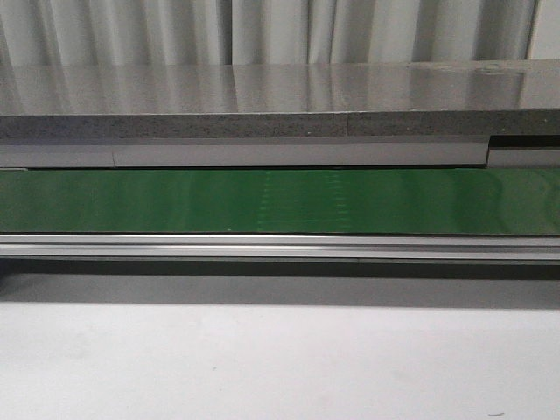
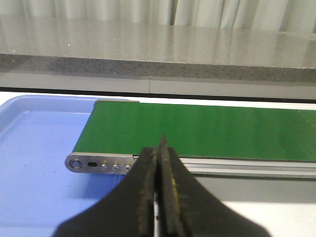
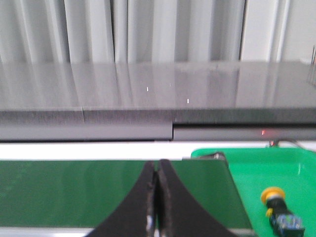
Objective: Move button from right to left
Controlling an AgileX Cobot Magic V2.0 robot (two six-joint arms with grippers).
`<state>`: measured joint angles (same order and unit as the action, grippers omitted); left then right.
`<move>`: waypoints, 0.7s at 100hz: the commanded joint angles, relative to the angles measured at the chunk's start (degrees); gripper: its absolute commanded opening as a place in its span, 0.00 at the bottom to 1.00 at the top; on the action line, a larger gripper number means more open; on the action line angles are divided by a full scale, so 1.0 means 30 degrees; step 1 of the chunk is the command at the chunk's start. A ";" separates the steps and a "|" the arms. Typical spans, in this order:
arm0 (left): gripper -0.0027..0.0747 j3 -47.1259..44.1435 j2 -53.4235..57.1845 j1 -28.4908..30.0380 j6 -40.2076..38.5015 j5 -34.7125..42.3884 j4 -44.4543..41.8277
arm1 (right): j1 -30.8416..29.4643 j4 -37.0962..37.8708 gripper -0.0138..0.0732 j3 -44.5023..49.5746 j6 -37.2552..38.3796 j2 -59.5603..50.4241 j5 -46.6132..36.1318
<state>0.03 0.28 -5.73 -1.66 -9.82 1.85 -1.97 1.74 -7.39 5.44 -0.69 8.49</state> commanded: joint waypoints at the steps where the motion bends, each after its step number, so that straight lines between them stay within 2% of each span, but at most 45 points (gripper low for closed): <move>1: 0.01 -0.0849 0.0606 -0.0039 -0.0183 0.1500 0.0166 | -0.0063 0.0255 0.08 -0.1797 -0.0043 0.0549 -0.0691; 27: 0.01 -0.0849 0.0606 -0.0039 -0.0183 0.1500 0.0166 | -0.0063 0.0255 0.08 -0.5886 -0.0043 0.4266 0.2773; 70: 0.01 -0.0849 0.0606 -0.0039 -0.0183 0.1500 0.0166 | -0.0063 0.0255 0.08 -1.2347 -0.0043 1.3740 0.8079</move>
<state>0.03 0.28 -5.73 -1.66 -9.82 1.85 -1.97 1.74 -39.05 5.44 34.59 33.19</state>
